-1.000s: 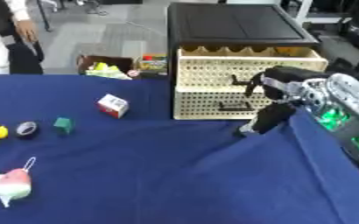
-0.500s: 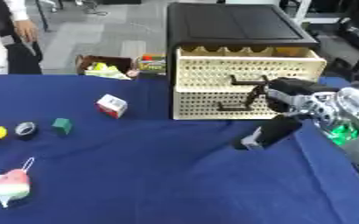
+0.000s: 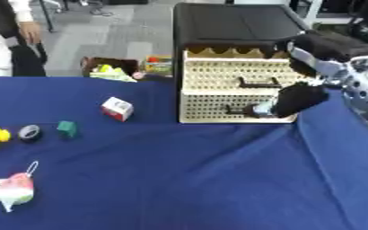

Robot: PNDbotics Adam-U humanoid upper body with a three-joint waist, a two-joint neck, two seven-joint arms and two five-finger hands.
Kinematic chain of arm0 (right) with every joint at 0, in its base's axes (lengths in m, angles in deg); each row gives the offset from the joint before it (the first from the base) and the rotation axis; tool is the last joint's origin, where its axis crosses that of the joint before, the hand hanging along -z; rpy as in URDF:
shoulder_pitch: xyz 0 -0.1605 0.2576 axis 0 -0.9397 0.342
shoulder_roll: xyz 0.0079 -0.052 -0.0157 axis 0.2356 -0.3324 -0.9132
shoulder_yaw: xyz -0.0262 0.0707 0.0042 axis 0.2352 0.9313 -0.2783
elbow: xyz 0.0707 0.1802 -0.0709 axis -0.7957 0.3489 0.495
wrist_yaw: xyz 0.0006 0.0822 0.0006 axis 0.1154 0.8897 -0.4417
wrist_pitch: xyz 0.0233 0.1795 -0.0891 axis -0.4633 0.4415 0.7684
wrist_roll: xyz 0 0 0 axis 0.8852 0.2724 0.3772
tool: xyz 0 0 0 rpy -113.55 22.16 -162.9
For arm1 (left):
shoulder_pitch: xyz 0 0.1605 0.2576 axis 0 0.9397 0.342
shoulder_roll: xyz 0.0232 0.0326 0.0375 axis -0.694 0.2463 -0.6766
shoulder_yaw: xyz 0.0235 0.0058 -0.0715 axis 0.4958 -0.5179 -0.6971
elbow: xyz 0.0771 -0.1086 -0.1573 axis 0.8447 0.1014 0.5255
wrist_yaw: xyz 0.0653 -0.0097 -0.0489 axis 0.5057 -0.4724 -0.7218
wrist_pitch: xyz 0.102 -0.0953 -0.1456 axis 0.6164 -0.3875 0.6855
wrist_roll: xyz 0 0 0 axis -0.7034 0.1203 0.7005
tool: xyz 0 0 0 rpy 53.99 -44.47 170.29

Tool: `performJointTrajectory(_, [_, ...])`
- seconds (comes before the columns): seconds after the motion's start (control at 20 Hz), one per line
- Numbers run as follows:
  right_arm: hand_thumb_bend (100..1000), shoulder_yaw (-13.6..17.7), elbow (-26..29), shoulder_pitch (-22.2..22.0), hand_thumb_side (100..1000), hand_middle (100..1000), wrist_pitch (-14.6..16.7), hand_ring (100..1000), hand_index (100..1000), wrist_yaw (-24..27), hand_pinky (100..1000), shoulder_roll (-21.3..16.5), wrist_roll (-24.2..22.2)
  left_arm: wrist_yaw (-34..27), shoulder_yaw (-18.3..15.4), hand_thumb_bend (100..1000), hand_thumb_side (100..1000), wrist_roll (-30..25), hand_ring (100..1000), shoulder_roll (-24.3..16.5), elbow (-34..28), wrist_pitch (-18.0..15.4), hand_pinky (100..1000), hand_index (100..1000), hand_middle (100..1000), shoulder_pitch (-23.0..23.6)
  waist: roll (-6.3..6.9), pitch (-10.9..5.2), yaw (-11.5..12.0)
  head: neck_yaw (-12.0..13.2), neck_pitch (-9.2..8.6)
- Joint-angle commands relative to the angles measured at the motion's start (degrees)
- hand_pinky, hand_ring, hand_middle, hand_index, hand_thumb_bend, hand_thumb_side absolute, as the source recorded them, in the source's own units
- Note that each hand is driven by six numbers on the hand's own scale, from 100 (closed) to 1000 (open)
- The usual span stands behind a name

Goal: Pick up objects from table and place into drawer.

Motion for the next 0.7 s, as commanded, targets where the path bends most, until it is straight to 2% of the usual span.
performJointTrajectory(0.05, [651, 0.02, -2.04, 1.6, 489, 100, -9.62, 100, 865, -0.96, 100, -0.89, -10.23, -0.28, -0.66, 176, 704, -0.19, 485, -1.99, -0.99, 0.04, 403, 821, 540, -0.47, 0.15, -1.16, 0.17, -0.15, -0.12])
performJointTrajectory(0.35, [649, -2.07, -8.84, 2.52, 472, 100, -10.13, 100, 860, 0.14, 100, 1.11, -10.23, -0.3, -0.74, 176, 704, -0.16, 484, -1.88, -0.99, 0.0, 402, 821, 539, -0.44, 0.2, -1.08, 0.72, -0.28, -0.28])
performJointTrajectory(0.7, [650, -2.57, -10.72, 3.61, 478, 100, -10.23, 100, 855, 0.54, 100, 2.4, -10.23, -0.34, -0.78, 175, 704, -0.19, 484, -1.71, -0.99, 0.03, 401, 821, 539, -0.38, 0.23, -1.02, 0.76, -0.5, -0.43])
